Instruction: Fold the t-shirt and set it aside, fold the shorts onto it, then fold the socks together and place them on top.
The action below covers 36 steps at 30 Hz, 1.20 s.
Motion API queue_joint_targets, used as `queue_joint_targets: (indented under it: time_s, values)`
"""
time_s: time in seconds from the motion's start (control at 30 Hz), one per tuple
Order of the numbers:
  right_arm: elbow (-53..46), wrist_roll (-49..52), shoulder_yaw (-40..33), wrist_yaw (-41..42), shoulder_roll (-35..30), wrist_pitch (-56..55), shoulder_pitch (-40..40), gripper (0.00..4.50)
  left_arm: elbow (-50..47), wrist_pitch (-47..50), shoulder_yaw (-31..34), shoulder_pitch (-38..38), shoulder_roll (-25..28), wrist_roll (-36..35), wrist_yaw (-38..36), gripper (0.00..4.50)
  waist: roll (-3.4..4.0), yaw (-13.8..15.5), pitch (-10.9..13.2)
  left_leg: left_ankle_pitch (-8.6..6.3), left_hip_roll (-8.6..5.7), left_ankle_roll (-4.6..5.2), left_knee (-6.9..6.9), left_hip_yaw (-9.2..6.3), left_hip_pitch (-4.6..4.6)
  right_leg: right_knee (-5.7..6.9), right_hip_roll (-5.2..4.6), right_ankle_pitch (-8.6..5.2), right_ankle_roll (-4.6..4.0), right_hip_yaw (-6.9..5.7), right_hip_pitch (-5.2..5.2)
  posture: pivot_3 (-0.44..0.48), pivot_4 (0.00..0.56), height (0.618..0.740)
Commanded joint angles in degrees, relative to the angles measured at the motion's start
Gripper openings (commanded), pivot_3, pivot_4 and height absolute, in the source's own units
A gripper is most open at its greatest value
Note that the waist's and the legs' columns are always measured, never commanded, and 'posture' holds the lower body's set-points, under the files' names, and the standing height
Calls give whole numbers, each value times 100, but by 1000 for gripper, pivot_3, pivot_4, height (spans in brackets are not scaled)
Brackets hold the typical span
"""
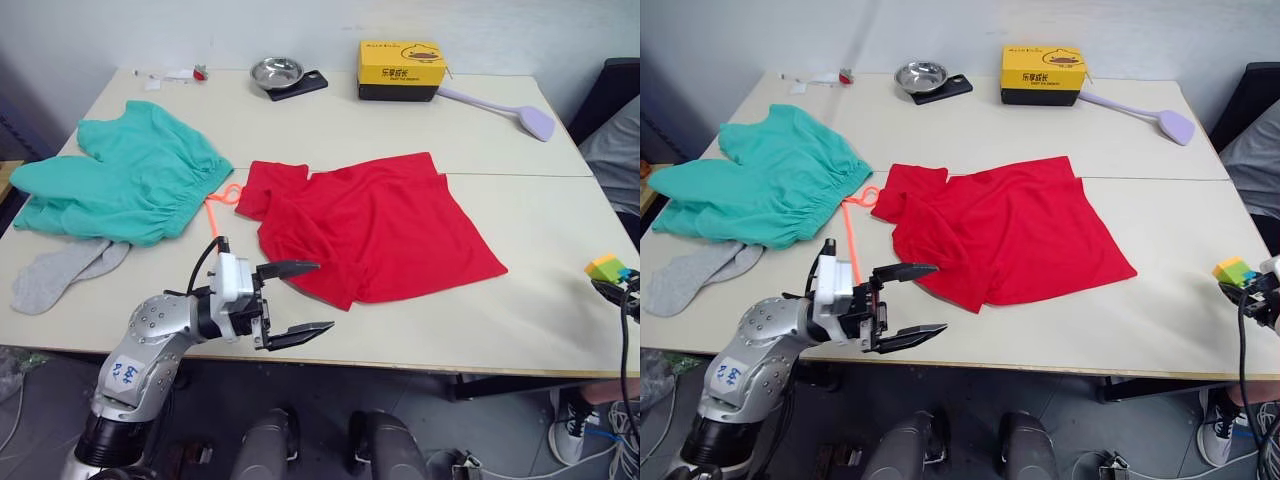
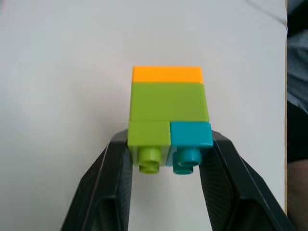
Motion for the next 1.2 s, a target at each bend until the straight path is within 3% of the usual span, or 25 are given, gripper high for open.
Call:
queue_joint_targets:
  time_s: [0.03,0.27,0.3,0.4,0.47,0.63,0.8,1.07,1.13,1.2]
  values:
    - [651,-122,64,-170,-206,-184,-467,1809,93,-332,13,-75,198,293,-150,4500,2,-9,1,0,4,-2,1,9,4,1,6,0,0,13,-2,0,150,740]
    - [719,66,-154,-50,-327,-464,-467,4371,353,-174,176,-366,509,95,-440,4500,3,20,0,-13,13,-3,3,31,7,-3,11,2,3,44,-9,0,150,740]
    - [636,110,-209,-19,-352,-532,-420,4490,393,-139,187,-422,500,76,-422,4500,3,23,0,-14,13,-2,3,31,7,-5,11,3,5,45,-9,0,150,740]
    - [-841,889,-551,1009,-202,-790,58,4490,723,125,-145,-755,573,557,-291,4500,9,27,0,-21,12,1,2,35,5,-12,10,5,9,51,-9,0,150,740]
    - [-1763,1004,-308,1659,-189,-885,511,4490,920,375,-426,-1006,445,812,-97,4500,13,17,0,-23,12,4,1,39,6,-11,11,7,13,55,-10,0,150,740]
    - [-2803,715,509,2076,-55,-870,650,4490,1461,200,-1266,-1525,11,1691,151,4500,-3,17,1,-29,22,5,7,46,10,-12,16,12,18,61,-9,0,150,740]
    - [-2634,194,1225,1941,177,-1083,95,4490,1793,116,-1694,-1764,-289,2354,456,4500,-3,21,1,-29,22,3,8,51,7,-13,14,13,15,64,-17,0,150,740]
    - [-1852,-460,1888,1740,319,-1249,-700,4490,2029,444,-1959,-1787,-225,3011,582,4500,-3,20,1,-30,22,4,13,52,7,-12,11,13,13,62,-18,0,150,740]
    - [-1684,-510,1968,1627,400,-729,-947,4500,2117,612,-1886,-1821,-275,2958,619,4093,-3,20,1,-30,22,4,16,52,7,-12,10,13,13,62,-15,0,150,740]
    - [-1580,-534,2056,1687,434,-324,-1106,4102,2311,488,-1852,-1878,-290,2970,630,3601,-2,18,0,-29,23,5,23,52,11,-8,9,16,9,62,-11,0,150,740]
